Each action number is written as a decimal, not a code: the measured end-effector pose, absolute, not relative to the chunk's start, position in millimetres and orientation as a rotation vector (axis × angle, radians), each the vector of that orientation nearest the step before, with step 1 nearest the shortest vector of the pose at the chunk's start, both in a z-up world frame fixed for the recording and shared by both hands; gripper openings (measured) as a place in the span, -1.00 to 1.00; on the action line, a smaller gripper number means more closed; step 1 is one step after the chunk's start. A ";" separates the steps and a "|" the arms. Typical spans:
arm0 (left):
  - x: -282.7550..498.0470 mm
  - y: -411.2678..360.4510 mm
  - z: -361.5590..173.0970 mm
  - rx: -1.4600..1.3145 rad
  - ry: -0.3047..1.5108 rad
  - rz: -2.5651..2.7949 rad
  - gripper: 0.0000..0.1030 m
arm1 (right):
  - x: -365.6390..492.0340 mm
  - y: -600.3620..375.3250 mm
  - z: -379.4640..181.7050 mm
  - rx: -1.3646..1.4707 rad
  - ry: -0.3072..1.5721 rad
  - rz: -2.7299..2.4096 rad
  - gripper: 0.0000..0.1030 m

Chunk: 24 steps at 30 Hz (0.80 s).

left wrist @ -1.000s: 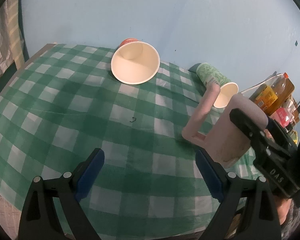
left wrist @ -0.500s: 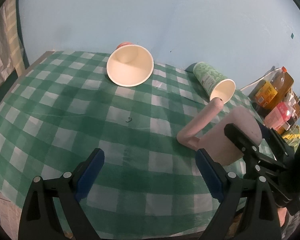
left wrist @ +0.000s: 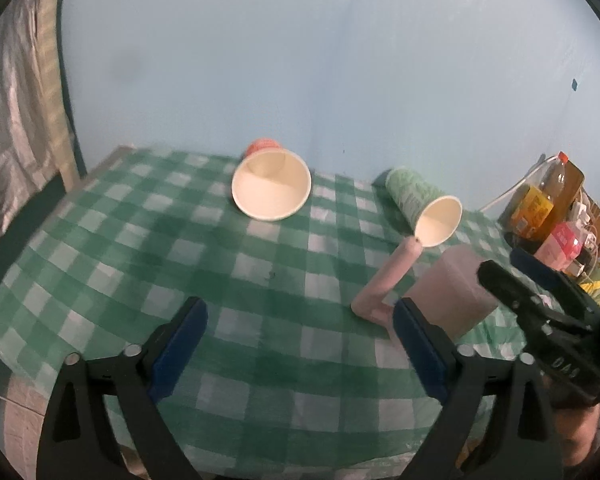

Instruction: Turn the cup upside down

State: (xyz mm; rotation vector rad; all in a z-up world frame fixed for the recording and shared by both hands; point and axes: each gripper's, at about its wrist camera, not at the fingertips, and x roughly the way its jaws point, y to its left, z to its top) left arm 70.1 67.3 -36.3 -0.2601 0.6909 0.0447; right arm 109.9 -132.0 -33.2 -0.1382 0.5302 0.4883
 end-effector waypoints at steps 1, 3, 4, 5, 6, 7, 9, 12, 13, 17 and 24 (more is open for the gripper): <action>66.0 64.6 -31.2 -0.242 0.667 0.045 0.96 | 107.8 -135.4 -28.3 -0.129 0.528 0.485 0.57; 59.0 60.7 -24.3 -0.216 0.629 0.053 0.96 | 102.6 -142.0 -19.9 -0.111 0.522 0.481 0.58; 54.4 58.5 -20.3 -0.202 0.605 0.059 0.99 | 100.9 -144.1 -17.4 -0.112 0.524 0.478 0.58; 49.7 56.1 -16.3 -0.191 0.579 0.064 0.99 | 98.3 -146.4 -14.6 -0.113 0.523 0.468 0.58; 45.8 54.3 -13.5 -0.185 0.559 0.064 0.99 | 95.7 -148.5 -12.5 -0.115 0.525 0.453 0.60; 41.0 51.6 -10.6 -0.181 0.535 0.063 0.99 | 94.4 -149.9 -11.4 -0.122 0.531 0.443 0.62; 36.1 48.0 -8.5 -0.179 0.519 0.050 0.99 | 90.0 -154.8 -8.8 -0.121 0.539 0.422 0.63; 29.9 42.1 -6.7 -0.166 0.508 0.032 0.99 | 82.0 -162.8 -6.0 -0.110 0.537 0.406 0.63; 27.9 39.8 -6.0 -0.155 0.501 0.035 0.99 | 78.3 -165.0 -5.4 -0.111 0.534 0.403 0.63; 22.8 32.1 -7.9 -0.112 0.488 0.073 0.99 | 65.4 -170.5 -5.8 -0.119 0.530 0.386 0.64; 16.8 18.5 -7.7 -0.065 0.485 0.044 0.99 | 55.5 -177.6 -8.2 -0.092 0.533 0.378 0.64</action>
